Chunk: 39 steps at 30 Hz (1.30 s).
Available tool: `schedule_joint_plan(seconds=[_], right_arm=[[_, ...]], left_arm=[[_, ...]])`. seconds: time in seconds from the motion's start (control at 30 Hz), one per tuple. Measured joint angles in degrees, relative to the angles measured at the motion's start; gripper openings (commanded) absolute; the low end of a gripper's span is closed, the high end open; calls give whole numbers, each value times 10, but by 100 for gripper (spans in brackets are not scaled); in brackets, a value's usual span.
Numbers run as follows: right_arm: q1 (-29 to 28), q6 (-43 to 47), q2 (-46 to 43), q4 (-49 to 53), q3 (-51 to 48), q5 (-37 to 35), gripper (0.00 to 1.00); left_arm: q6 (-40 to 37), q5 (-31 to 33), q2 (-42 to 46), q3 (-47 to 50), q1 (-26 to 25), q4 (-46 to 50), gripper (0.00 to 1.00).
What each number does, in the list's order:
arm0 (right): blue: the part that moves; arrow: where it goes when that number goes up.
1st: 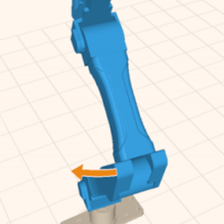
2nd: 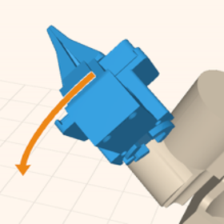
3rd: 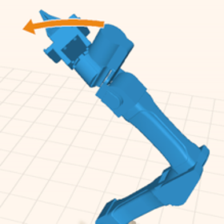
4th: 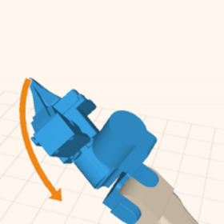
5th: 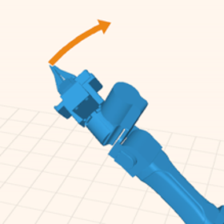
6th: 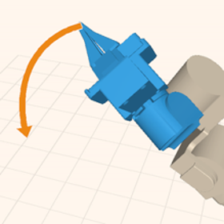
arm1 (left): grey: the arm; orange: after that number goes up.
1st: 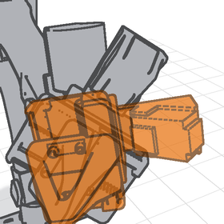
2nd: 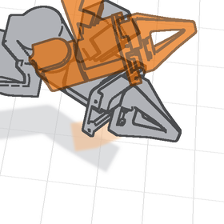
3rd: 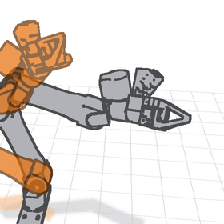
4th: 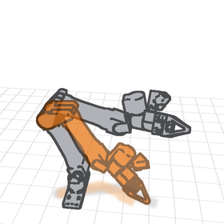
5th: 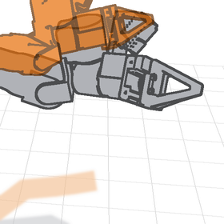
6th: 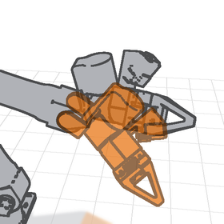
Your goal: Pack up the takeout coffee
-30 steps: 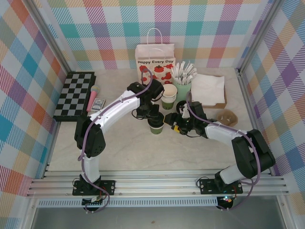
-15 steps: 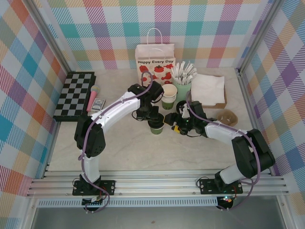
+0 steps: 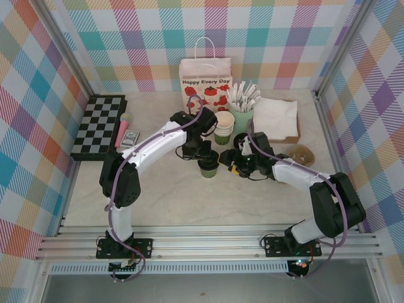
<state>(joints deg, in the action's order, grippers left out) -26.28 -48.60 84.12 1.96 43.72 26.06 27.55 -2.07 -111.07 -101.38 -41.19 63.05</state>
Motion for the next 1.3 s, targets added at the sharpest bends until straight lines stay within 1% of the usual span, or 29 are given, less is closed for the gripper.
schedule_joint_plan(seconds=[0.27, 0.43, 0.5, 0.63, 0.83, 1.03, 1.17, 1.23, 1.3], right_arm=[[-1, 0, 12, 51, 29, -16, 65], [0, 15, 29, 54, 31, -11, 65], [1, 21, 32, 54, 33, -4, 66], [3, 27, 31, 59, 37, 0, 68], [8, 26, 38, 93, 61, 5, 74], [14, 18, 38, 117, 71, 6, 82], [36, 12, 26, 108, 71, 21, 87], [52, 16, 18, 103, 71, 38, 87], [67, 25, 16, 100, 71, 57, 85]], left_arm=[[-2, -5, 1, 13, 3, -14, 5], [-2, -11, 21, 53, 6, -50, 4], [-2, -16, 32, 81, 8, -77, 0], [-10, -20, 37, 98, 10, -94, 0], [-41, -13, 37, 76, 10, -84, 0], [-92, -2, 19, 42, 11, -62, 0], [-124, -4, 17, 37, 11, -57, 0], [-145, -8, 17, 37, 11, -58, 0], [-168, -12, 17, 36, 11, -58, 0]])
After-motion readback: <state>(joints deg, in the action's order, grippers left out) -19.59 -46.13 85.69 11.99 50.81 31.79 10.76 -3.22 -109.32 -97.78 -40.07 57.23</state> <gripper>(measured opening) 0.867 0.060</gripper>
